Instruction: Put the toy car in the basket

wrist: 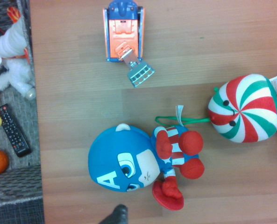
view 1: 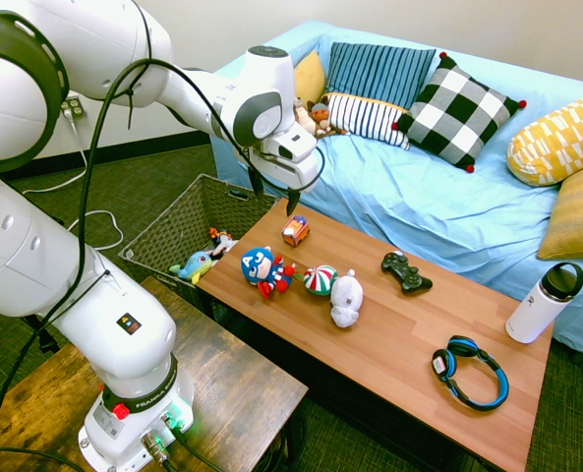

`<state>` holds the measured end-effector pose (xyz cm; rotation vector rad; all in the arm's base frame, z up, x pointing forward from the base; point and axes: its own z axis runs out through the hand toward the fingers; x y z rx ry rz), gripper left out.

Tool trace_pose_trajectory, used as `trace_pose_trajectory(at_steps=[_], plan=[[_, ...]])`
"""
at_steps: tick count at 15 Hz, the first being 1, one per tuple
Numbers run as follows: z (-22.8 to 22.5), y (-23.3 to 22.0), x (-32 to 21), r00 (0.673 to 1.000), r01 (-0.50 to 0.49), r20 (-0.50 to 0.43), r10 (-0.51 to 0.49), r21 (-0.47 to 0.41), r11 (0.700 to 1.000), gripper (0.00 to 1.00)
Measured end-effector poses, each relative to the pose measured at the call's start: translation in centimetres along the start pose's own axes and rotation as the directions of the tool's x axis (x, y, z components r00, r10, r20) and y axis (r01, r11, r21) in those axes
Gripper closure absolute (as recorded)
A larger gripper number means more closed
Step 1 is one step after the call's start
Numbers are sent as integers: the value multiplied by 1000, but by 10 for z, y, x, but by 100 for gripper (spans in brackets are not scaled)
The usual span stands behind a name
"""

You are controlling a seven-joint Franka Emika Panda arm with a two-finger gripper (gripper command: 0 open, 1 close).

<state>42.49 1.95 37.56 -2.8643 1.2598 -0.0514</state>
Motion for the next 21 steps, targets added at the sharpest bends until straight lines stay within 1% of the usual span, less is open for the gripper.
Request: trace_pose_trajectory(at_steps=[3, 5, 7, 10, 13, 15, 17, 21], plan=[[3, -9, 8, 1000, 8, 11, -8, 2, 1000, 0], [5, -35, 24, 999, 25, 31, -25, 1, 1000, 0], [23, -69, 47, 996, 50, 78, -48, -27, 998, 0], [69, -124, 72, 986, 87, 152, -74, -76, 993, 0], [133, -170, 88, 973, 123, 212, -95, -125, 984, 0], [177, -186, 104, 964, 139, 248, -97, -158, 978, 0], [208, -199, 121, 950, 158, 296, -104, -163, 974, 0], [241, -222, 137, 919, 190, 376, -118, -158, 969, 0]])
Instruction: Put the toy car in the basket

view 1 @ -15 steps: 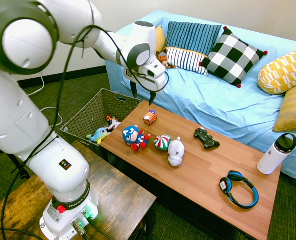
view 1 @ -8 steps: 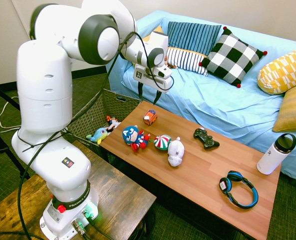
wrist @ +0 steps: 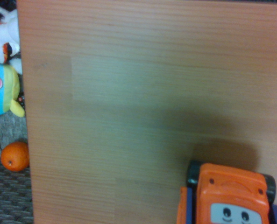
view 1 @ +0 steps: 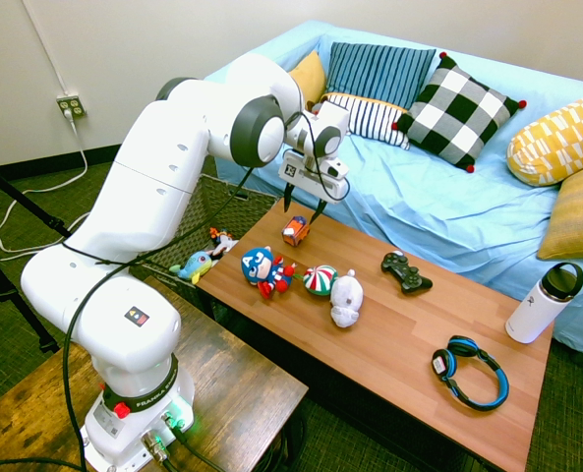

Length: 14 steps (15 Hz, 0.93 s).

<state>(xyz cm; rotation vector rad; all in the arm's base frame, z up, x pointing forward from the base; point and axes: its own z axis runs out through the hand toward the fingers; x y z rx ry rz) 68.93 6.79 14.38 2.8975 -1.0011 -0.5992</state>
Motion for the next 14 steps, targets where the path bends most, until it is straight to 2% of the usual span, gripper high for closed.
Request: trace_pose_trajectory(at_steps=[4, 10, 11, 14], plan=[[10, -10, 9, 999, 12, 47, -9, -54, 998, 0], [19, -18, 3, 991, -16, 125, 44, -215, 977, 0], [20, -18, 3, 990, -18, 135, 50, -228, 973, 100], [19, -19, 5, 989, -18, 141, 52, -235, 972, 100]])
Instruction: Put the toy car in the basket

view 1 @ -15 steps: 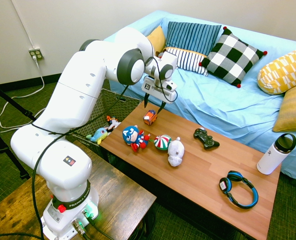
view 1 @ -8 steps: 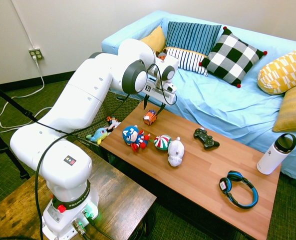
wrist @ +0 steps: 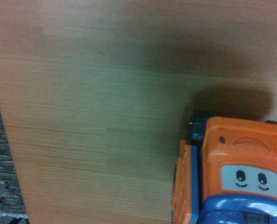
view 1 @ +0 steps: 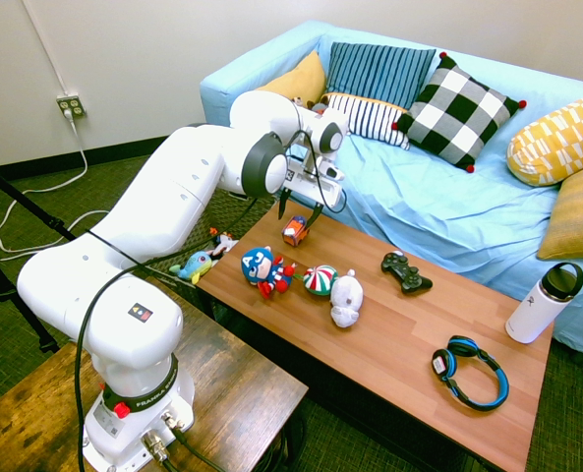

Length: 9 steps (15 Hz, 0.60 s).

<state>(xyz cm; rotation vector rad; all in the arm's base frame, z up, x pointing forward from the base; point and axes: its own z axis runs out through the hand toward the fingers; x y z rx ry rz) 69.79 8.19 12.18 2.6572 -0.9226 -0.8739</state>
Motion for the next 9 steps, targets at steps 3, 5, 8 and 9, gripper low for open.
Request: trace_pose_trajectory(at_steps=[3, 5, 8, 9], plan=[[0, 0, 0, 1000, 0, 4, 0, -2, 1000, 100], [1, 2, 2, 1000, 1, 8, -1, 0, 1000, 100], [10, 4, 9, 1000, 0, 22, 0, -2, 1000, 100], [14, 5, 12, 1000, 2, 27, -1, -3, 1000, 100]])
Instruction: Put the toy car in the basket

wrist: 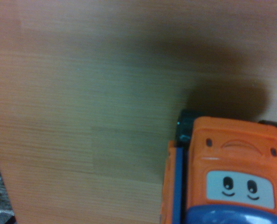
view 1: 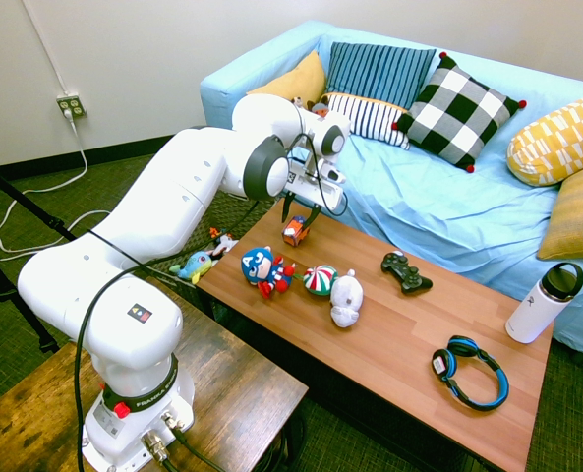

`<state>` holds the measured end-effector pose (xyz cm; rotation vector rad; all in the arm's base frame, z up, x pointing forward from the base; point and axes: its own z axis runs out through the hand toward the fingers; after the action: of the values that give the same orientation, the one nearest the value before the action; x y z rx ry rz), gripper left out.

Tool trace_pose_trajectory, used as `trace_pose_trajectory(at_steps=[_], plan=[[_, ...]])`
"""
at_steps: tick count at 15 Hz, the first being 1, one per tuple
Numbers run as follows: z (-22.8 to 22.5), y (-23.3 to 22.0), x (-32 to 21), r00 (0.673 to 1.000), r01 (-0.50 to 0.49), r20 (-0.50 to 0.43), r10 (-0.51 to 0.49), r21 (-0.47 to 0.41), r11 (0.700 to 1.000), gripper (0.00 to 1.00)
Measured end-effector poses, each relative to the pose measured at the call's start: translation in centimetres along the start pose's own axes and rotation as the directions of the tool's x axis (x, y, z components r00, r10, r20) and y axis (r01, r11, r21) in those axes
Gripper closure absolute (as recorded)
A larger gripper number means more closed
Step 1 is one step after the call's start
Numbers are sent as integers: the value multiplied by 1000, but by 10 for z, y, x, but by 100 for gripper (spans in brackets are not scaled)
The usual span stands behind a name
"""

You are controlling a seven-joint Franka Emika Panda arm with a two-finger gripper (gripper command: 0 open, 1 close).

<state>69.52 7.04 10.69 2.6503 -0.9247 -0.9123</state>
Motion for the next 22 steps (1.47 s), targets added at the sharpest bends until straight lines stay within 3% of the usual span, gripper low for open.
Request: trace_pose_trajectory(at_steps=[7, 10, 13, 15, 18, 20, 21, 22], plan=[[1, 1, 8, 1000, 3, 2, -3, 18, 1000, 100], [-26, -6, -7, 997, 12, -76, -7, 68, 998, 100], [-86, -20, -82, 983, 42, -183, -25, 85, 995, 100], [-105, -44, -160, 965, 84, -254, -72, 39, 996, 100], [-59, -106, -277, 931, 150, -320, -177, -107, 983, 100], [-14, -143, -313, 912, 168, -338, -231, -206, 964, 100], [3, -156, -314, 912, 172, -329, -246, -239, 956, 0], [16, -167, -309, 912, 194, -308, -272, -262, 945, 0]])
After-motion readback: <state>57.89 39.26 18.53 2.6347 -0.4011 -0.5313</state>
